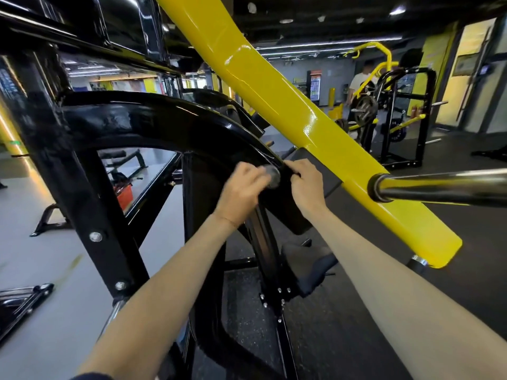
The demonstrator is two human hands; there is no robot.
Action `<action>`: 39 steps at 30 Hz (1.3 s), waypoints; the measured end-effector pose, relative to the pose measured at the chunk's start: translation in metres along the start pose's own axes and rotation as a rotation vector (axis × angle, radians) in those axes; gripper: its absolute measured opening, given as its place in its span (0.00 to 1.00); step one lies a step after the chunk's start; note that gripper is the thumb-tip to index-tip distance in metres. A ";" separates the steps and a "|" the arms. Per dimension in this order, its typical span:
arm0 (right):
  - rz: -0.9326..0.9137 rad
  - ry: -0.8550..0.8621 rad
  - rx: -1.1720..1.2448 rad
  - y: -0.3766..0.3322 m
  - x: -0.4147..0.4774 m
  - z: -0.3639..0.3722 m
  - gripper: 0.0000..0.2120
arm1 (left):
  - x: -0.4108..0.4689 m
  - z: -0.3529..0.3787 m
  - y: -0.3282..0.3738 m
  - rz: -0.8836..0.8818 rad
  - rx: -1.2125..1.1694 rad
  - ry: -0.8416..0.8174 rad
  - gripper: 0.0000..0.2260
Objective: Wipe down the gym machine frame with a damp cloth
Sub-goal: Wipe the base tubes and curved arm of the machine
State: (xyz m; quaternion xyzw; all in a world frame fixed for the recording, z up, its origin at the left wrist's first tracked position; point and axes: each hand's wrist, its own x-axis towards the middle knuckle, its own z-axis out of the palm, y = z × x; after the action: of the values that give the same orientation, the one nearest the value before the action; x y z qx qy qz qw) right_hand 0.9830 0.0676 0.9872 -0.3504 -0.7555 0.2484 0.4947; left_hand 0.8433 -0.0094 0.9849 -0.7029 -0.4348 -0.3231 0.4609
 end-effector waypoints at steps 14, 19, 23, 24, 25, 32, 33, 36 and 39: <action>0.039 0.024 0.034 -0.002 -0.002 0.001 0.23 | 0.013 -0.014 -0.016 -0.367 -0.005 0.282 0.09; 0.049 0.104 0.064 -0.008 -0.001 0.001 0.22 | -0.009 0.023 0.023 0.203 0.051 -0.104 0.12; 0.097 0.102 0.128 -0.008 -0.006 -0.003 0.22 | -0.006 -0.009 -0.012 -0.105 0.031 0.158 0.11; 0.104 0.105 0.138 -0.009 -0.006 -0.003 0.22 | -0.001 -0.020 -0.027 -0.257 0.047 0.273 0.09; 0.106 0.101 0.135 -0.009 -0.007 -0.002 0.22 | 0.003 -0.027 -0.036 -0.406 0.062 0.374 0.10; 0.120 0.099 0.163 -0.005 -0.001 -0.008 0.19 | 0.011 0.015 0.000 -0.175 0.115 0.249 0.12; 0.120 0.116 0.168 -0.007 -0.003 -0.009 0.19 | 0.003 0.023 0.012 0.005 0.111 0.114 0.08; 0.110 0.160 0.150 -0.006 -0.018 -0.007 0.19 | -0.019 0.032 0.031 0.285 0.075 -0.151 0.04; 0.134 0.161 0.063 0.008 -0.031 -0.007 0.20 | -0.010 0.003 0.017 -0.083 -0.015 0.095 0.08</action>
State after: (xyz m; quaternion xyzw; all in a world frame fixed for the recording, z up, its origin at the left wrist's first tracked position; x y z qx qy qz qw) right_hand 0.9995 0.0489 0.9667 -0.4034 -0.6799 0.2756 0.5468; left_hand 0.8542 -0.0136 0.9690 -0.6717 -0.4388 -0.3779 0.4620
